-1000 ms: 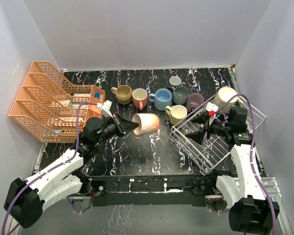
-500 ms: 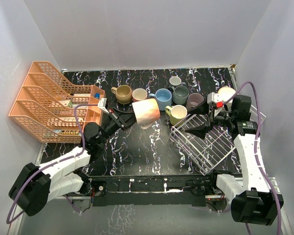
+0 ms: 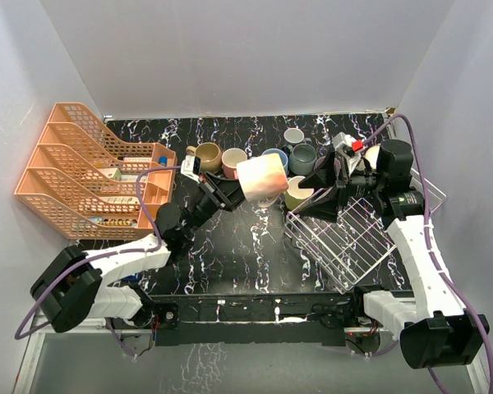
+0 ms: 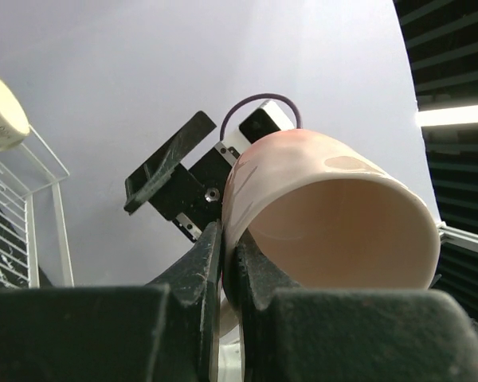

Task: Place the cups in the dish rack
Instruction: Turn the cup upside down in the dish rack, then adjust the cup in the dish rack.

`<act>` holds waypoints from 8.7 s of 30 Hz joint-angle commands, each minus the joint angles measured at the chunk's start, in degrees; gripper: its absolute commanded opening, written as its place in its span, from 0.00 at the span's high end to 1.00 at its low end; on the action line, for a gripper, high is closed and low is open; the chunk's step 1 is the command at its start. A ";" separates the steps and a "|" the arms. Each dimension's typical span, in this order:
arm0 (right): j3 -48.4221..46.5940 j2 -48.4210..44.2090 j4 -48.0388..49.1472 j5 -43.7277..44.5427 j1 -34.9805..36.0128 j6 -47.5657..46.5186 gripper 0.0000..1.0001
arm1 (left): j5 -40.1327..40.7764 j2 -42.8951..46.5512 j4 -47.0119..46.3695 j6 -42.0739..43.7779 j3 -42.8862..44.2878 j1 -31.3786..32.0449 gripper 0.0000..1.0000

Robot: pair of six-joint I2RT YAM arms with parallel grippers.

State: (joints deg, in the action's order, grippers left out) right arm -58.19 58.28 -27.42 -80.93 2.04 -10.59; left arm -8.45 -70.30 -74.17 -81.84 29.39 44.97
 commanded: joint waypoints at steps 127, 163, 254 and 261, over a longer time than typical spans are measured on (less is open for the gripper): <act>1.16 -7.08 1.16 38.78 -22.45 -6.11 0.92 | 7.37 20.30 82.95 78.97 11.46 -17.20 0.03; 20.14 -2.27 13.02 45.23 -23.49 -9.97 0.92 | 9.83 19.61 82.61 80.62 10.42 -17.20 0.03; 14.80 15.86 14.82 44.37 -26.30 -16.47 0.86 | 10.38 17.40 82.58 81.00 10.14 -17.20 0.03; 12.23 19.31 16.66 48.22 -26.04 -16.56 0.86 | 10.29 17.29 82.62 81.00 10.12 -17.22 0.03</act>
State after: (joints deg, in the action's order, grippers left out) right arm -41.93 76.12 -15.25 -35.86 -24.10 -27.22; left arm 1.52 -53.08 9.02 -1.48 39.68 28.18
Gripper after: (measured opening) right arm 0.141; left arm 0.969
